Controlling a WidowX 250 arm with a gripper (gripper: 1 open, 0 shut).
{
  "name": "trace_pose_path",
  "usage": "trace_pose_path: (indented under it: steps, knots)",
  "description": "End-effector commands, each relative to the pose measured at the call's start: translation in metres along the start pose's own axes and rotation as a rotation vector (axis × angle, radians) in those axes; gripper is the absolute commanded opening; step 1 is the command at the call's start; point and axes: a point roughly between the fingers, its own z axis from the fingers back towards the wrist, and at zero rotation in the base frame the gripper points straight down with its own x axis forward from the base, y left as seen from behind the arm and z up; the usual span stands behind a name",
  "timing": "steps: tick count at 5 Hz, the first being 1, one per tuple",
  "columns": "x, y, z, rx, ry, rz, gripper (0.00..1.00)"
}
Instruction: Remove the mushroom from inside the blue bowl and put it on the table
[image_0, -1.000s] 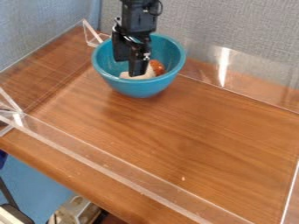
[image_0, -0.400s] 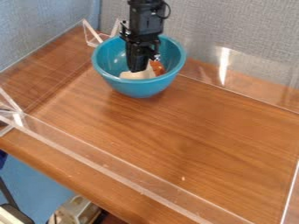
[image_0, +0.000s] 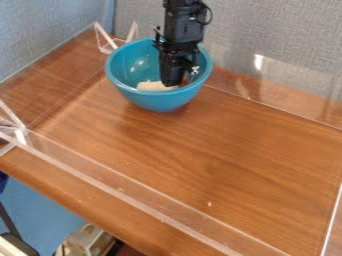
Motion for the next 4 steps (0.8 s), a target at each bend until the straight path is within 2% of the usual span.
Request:
trace_pose_path:
  steps: [1,3,4]
  knots:
    - [0.002,0.01,0.027,0.046,-0.085,0.031,0.0]
    - [-0.005,0.035,0.012,0.018,-0.101,0.118,0.0]
    - [-0.002,0.037,0.012,0.017,-0.108,0.138,0.0]
